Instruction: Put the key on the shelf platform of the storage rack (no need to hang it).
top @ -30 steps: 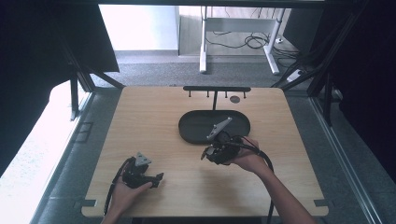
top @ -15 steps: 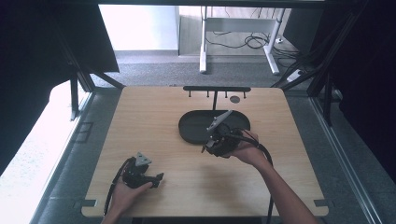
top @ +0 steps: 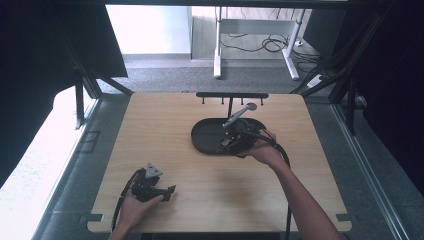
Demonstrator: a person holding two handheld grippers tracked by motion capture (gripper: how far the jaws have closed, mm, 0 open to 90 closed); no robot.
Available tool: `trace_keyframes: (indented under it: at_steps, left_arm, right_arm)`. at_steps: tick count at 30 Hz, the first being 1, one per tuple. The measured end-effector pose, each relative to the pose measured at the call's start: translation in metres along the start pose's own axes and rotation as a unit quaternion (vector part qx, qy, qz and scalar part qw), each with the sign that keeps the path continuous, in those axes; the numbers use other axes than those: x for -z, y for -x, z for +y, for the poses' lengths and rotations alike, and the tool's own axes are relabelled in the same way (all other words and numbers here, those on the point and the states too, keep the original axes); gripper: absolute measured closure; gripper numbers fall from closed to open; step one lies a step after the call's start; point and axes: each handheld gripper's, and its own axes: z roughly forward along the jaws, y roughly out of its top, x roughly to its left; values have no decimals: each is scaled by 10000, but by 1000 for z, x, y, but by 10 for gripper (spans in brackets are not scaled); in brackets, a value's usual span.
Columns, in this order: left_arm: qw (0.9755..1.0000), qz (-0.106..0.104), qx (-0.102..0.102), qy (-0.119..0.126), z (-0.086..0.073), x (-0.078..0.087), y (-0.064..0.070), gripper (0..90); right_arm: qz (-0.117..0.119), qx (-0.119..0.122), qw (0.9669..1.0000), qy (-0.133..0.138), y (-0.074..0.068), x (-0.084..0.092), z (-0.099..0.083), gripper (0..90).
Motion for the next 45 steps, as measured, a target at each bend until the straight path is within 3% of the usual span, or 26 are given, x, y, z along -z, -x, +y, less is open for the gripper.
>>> trace_keyframes:
  at_steps: [10,20,34,39,45]
  left_arm:
    - [10000,-20,9,5,0,0,-1,202]
    - [10000,-26,-18,-18,0,-1,0,203]
    - [10000,-7,-32,-27,0,-1,1,203]
    - [10000,-9,-37,-23,0,-1,0,204]
    - [10000,-7,-23,-28,0,-1,0,204]
  right_arm:
    - [-45,-159,9999,-41,22,-15,15,499]
    - [-54,-202,9997,-133,32,-30,18,499]
    - [-134,-358,9991,-179,50,-61,10,498]
    - [-170,-520,9981,-281,57,-74,4,498]
    - [-240,-561,9976,-325,65,-79,-3,498]
